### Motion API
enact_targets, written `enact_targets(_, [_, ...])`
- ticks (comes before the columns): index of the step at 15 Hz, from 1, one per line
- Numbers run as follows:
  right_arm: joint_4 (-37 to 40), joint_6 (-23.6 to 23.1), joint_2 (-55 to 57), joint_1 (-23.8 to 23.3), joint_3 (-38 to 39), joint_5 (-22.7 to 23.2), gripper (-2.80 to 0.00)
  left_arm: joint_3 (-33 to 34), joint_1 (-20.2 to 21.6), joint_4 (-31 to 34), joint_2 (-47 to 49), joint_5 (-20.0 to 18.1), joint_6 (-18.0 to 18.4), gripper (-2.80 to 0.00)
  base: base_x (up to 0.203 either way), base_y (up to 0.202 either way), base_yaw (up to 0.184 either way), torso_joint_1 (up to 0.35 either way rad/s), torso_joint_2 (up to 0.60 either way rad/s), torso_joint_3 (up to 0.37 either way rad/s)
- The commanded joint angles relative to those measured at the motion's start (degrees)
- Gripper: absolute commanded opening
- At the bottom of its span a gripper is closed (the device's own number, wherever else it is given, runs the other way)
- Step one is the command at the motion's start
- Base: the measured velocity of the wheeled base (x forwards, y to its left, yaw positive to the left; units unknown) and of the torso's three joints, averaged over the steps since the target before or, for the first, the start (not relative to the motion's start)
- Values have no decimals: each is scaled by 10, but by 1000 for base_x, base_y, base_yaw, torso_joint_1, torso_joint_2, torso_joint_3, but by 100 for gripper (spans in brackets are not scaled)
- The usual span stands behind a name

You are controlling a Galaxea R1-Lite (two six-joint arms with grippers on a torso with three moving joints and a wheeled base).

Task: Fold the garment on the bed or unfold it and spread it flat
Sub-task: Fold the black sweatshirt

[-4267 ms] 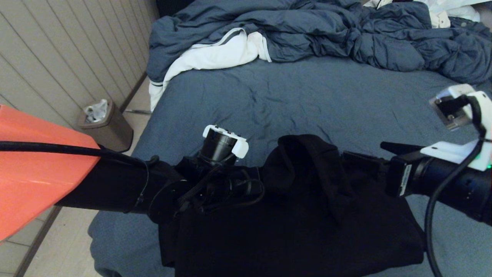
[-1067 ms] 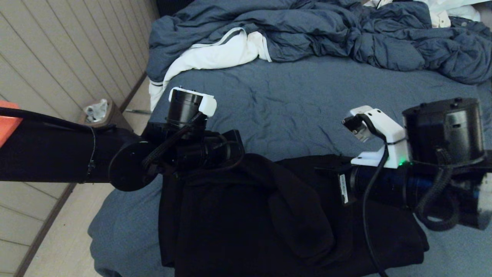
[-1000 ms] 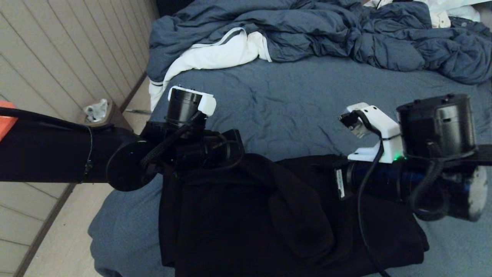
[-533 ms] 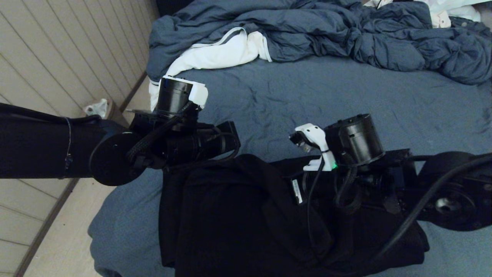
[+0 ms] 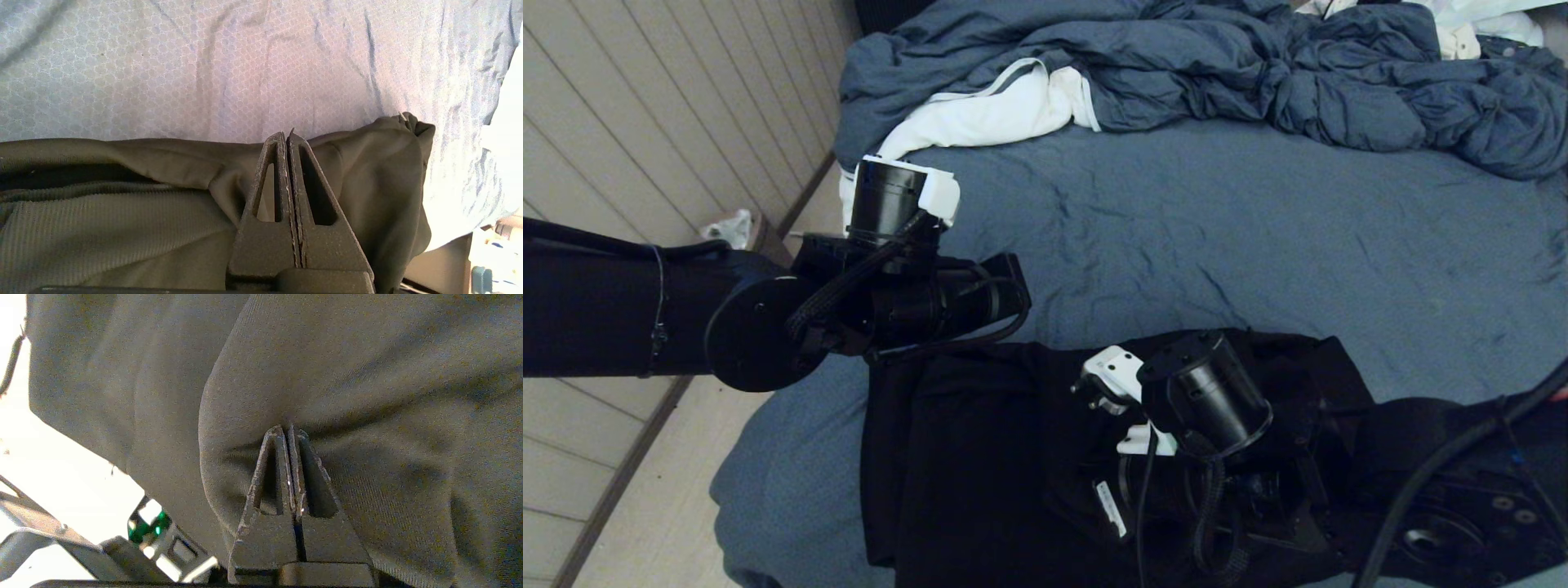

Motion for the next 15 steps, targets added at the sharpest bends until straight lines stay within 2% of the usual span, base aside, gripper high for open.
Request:
enact_targets(1, [-1, 0, 2, 1, 1, 0, -280, 0, 0, -1, 0, 0, -2, -280, 0, 0, 0, 0, 0, 0])
enact_targets(4, [0, -2, -39, -5, -22, -4, -280, 0, 0, 2, -9, 0, -2, -280, 0, 0, 0, 0, 0, 0])
enact_targets(6, [5, -6, -87, -35, -42, -7, -280, -5, 2, 10, -23, 0, -2, -280, 0, 0, 0, 0, 0, 0])
enact_targets(9, [32, -9, -143, -115, -57, -5, -280, -38, 36, 46, -41, 1, -1, -280, 0, 0, 0, 0, 0, 0])
enact_targets(12, [43, -8, -188, -189, -40, 1, -280, -79, 83, 141, -56, -1, -4, -280, 0, 0, 0, 0, 0, 0])
enact_targets(14, [75, -3, -192, -256, -35, 4, -280, -55, 102, 170, -92, -3, -6, -280, 0, 0, 0, 0, 0, 0])
enact_targets(15, [106, 9, -189, -293, -36, 7, -280, -20, 109, 172, -112, -3, -4, -280, 0, 0, 0, 0, 0, 0])
